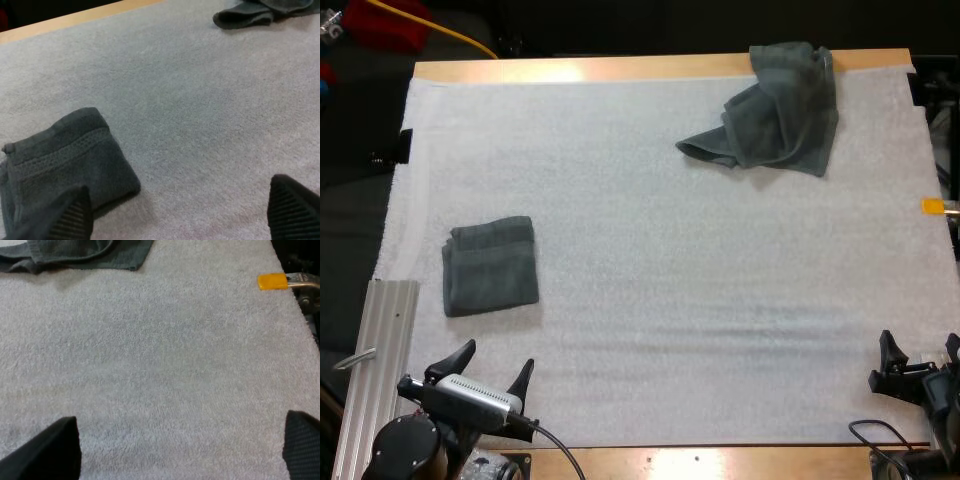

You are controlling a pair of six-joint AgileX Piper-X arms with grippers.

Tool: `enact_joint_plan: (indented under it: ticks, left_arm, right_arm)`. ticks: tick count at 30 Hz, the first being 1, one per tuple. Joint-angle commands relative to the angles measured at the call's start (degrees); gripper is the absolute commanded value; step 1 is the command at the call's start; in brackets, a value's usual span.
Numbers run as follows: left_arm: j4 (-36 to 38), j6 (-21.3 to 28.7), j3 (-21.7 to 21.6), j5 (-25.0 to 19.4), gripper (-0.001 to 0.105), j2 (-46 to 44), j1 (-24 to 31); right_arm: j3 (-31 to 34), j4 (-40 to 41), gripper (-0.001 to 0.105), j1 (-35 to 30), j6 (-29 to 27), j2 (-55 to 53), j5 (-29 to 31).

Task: Pick towel from pile, fold and stack

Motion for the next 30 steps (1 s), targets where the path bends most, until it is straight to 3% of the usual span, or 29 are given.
enact_joint_plan:
  ticks: [1,7,11,16,24,30]
  left_arm:
    - [-1.07,-0.33,-0.12,0.66,0.069,-7.72,0.07]
    - [-2.06,-0.89,-0.25,3.66,0.069,-7.35,0.07]
    - [-1.50,-4.34,-0.97,8.05,0.069,-4.76,0.07]
    - [-1.53,-4.32,-2.22,12.22,0.069,-0.48,0.07]
    - [-6.80,-4.32,-9.39,14.87,0.069,6.31,0.07]
    - [-7.67,-4.04,-14.35,15.07,0.069,11.05,0.07]
  right_arm:
    - [-0.32,-0.43,0.079,-0.32,-0.18,-2.63,0.36]
    - [-2.00,1.83,0.079,-0.32,-0.18,-2.03,-0.33]
    - [-4.50,3.06,0.079,-0.32,0.18,0.59,-3.15]
    - [-8.32,3.20,0.079,-0.32,1.31,5.40,-7.74]
    - [-15.28,2.68,0.079,-0.32,1.60,15.56,-14.81]
    - [-21.02,1.00,0.079,-0.32,1.60,22.26,-16.75]
